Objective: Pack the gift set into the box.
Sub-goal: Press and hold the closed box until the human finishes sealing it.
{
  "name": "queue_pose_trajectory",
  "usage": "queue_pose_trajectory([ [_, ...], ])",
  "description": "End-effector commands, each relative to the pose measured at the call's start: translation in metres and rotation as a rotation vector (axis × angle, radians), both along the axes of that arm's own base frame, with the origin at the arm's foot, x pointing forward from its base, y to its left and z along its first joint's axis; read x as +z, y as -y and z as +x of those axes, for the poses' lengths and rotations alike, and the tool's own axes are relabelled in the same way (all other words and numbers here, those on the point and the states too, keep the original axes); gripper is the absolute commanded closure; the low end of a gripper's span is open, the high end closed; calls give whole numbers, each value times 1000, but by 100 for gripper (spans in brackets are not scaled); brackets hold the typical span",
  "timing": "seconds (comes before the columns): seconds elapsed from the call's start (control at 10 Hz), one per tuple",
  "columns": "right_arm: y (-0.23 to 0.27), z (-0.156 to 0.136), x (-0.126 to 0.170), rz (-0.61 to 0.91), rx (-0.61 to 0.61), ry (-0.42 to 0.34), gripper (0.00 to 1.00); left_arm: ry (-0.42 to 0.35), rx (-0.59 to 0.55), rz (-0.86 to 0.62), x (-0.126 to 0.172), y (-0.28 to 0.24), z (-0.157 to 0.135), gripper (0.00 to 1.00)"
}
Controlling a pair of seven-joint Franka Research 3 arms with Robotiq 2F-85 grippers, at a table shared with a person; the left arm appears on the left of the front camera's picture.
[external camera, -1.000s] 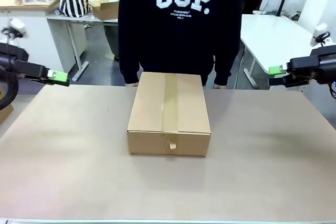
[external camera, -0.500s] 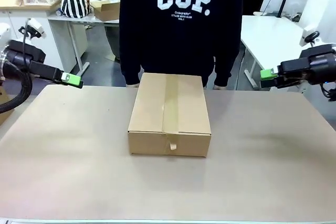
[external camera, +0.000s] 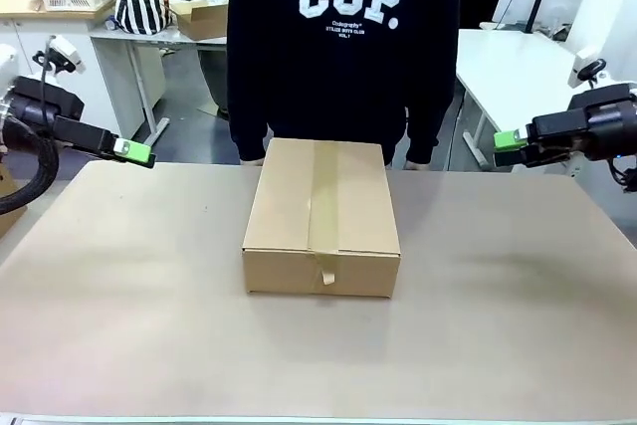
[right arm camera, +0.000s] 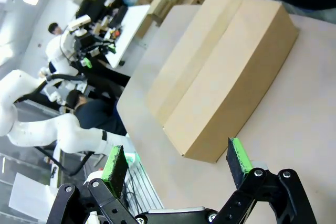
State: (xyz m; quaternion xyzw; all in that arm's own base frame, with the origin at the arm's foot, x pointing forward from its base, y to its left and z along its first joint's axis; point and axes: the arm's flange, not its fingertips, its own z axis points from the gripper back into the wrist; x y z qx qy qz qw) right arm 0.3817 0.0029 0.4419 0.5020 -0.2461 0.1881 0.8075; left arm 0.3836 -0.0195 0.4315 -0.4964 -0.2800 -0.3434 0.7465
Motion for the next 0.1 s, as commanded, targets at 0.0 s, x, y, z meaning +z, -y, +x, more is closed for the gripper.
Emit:
queue_pose_trajectory([
  [0.0,2,0,4,-5,0,2,0,6,-4,5,0,-3,3,0],
])
